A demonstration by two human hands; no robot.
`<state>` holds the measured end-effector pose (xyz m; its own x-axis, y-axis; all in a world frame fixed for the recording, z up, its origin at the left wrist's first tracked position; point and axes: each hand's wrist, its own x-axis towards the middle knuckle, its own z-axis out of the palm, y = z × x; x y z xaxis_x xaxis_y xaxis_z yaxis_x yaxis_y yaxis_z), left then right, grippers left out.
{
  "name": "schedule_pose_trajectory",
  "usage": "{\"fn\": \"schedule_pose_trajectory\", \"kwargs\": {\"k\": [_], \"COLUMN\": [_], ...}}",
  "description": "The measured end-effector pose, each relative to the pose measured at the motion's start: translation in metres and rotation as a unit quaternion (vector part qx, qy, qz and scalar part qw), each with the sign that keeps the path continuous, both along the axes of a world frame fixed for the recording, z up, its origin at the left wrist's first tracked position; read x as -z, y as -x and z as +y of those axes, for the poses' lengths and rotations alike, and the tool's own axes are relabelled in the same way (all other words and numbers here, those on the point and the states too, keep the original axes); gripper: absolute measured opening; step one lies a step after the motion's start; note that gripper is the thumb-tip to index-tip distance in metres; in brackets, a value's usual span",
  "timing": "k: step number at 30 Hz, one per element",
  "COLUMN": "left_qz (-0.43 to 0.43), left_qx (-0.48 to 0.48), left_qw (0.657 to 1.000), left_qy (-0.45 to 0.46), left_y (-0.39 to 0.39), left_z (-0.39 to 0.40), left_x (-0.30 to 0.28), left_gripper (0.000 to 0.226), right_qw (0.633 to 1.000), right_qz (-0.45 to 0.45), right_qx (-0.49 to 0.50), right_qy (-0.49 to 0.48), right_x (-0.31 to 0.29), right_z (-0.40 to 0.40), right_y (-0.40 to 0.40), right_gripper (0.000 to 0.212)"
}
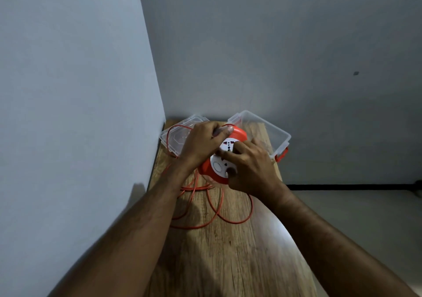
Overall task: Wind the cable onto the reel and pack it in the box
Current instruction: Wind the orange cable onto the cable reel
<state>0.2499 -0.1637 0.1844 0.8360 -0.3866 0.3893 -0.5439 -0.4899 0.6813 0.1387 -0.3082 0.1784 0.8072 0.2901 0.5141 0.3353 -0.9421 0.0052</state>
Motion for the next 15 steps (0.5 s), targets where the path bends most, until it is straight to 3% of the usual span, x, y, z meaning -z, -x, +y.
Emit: {"fn": "schedule_pose_trajectory", "kwargs": {"k": [5,10,13,15], "left_qz": [0.007,-0.027,-0.024,-0.036], "left_qx": [-0.022,-0.050,-0.060,-0.065], "left_qw": [1.000,0.998,0.998,0.997], "left_qy": [0.006,-0.007,-0.002,-0.003], "left_y": [-0.003,-0.003,-0.004,0.000], "left_z": [-0.003,-0.007,-0.006,-0.008], "left_x": [-0.003,-0.008,-0.006,-0.006], "left_gripper": [0.059,0.054,0.055,0.051], "right_qw": [0.983,0.926,0.857,0.781], "right_qz": [-0.033,0.003,0.045,0.076], "right_qx": [0.088,0.166,0.234,0.278], "right_qy": [-0.160,-0.339,-0.457,-0.554], "right_x": [0.003,0.000,-0.002,-0.001], "right_z": [0.016,0.036,0.042,0.045], "right_y": [-0.004,-0.006,-0.014,-0.023], "right_gripper": [0.053,0.049,0.053,0.046]}}
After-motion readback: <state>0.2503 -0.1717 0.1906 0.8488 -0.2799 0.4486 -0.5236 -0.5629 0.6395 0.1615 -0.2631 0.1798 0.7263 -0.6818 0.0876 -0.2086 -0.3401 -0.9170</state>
